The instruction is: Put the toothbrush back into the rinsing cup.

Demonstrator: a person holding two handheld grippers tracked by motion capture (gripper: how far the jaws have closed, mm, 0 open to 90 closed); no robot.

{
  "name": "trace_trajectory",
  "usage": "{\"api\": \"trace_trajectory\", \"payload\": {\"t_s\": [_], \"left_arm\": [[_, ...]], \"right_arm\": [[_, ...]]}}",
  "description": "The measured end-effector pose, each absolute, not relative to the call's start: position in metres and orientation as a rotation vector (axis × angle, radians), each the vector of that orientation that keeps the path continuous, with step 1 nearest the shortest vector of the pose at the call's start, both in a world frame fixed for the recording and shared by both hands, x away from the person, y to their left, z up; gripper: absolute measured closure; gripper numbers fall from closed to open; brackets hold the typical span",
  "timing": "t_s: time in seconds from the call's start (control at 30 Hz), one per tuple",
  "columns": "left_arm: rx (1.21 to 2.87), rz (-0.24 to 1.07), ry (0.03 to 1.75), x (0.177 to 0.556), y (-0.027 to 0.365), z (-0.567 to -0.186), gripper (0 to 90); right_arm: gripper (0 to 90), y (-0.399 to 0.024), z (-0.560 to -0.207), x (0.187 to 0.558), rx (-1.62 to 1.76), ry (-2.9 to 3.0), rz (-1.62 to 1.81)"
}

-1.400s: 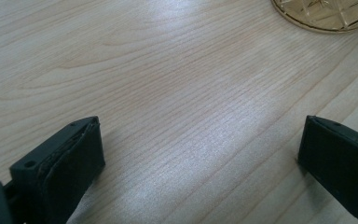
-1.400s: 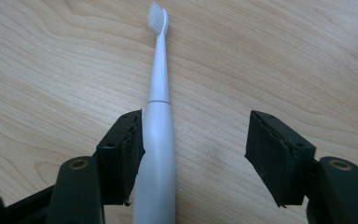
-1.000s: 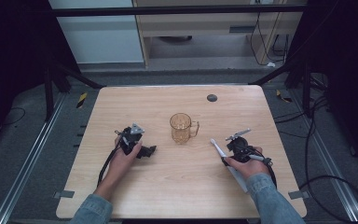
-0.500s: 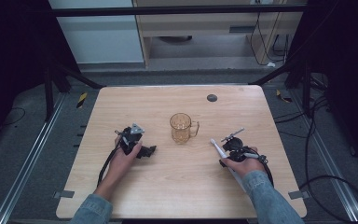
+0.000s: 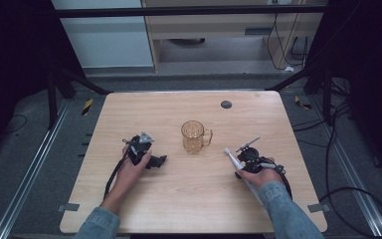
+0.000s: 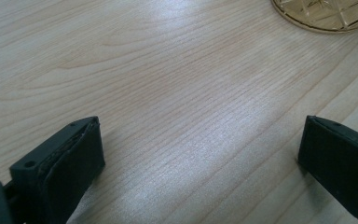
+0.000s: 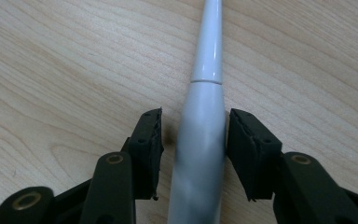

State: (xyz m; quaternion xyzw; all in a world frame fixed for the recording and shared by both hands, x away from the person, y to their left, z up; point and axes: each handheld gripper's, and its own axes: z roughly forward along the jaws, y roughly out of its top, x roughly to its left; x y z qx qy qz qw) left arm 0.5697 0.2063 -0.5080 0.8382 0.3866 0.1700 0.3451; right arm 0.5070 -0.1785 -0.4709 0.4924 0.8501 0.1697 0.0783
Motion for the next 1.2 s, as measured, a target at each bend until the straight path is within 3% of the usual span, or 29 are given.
{"api": "trace_trajectory", "payload": {"t_s": [0.4,1.2], "left_arm": [[2.176,0.442,1.004,0.5697,0.2063,-0.5080,0.0],[2.177,0.442,1.003,0.5697,0.2063,-0.5080,0.0]], "right_arm": [[64.2,-0.1812,-0.4708,0.5095,1.474,2.554,0.510],[67.4,-0.1826,-0.4643,0.5161,1.500,2.584,0.533]]}}
